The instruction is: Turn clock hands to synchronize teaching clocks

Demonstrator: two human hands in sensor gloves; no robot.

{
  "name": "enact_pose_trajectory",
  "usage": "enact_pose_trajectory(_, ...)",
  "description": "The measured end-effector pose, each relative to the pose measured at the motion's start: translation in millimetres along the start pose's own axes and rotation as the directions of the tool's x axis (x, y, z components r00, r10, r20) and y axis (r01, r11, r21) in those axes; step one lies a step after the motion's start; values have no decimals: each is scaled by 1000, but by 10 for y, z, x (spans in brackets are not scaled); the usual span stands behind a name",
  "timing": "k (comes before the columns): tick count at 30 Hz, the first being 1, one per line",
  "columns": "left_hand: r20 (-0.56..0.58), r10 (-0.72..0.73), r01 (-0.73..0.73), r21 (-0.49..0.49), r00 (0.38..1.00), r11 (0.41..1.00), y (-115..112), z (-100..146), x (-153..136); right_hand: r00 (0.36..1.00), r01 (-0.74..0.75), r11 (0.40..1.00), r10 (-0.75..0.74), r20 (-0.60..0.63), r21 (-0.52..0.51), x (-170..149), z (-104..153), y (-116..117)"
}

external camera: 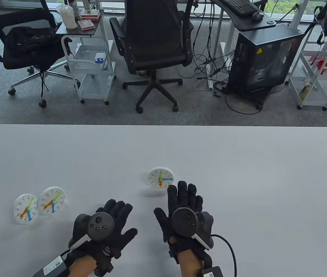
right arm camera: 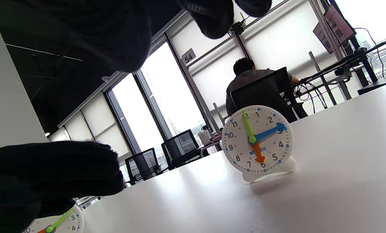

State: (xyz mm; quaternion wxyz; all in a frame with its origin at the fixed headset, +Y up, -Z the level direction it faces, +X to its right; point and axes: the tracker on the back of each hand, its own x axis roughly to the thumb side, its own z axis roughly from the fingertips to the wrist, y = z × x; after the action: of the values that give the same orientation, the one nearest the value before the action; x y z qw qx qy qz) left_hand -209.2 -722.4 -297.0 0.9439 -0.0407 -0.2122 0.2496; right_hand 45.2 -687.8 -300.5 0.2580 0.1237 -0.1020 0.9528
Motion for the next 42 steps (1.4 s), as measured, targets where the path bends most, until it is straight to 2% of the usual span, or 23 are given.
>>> enact_pose_trajectory(3,-8,30,-30,-26,1000,999,13,-21,-20,1000,11,1000,-11,-8,14,-19,9,22)
enact_pose_trajectory(22,-25,64,-64,1,998,998,113,39,-73,997,68,998,-68,24,8,16,31,44)
enact_pose_trajectory(37,-50,118,-112,121,992,986,375,181,-201,994,106,993,-107,20,51,85,-1,208)
enact_pose_trajectory(42,-53,114,-106,132,992,986,410,198,-210,996,91,996,-91,22,25,90,-7,205)
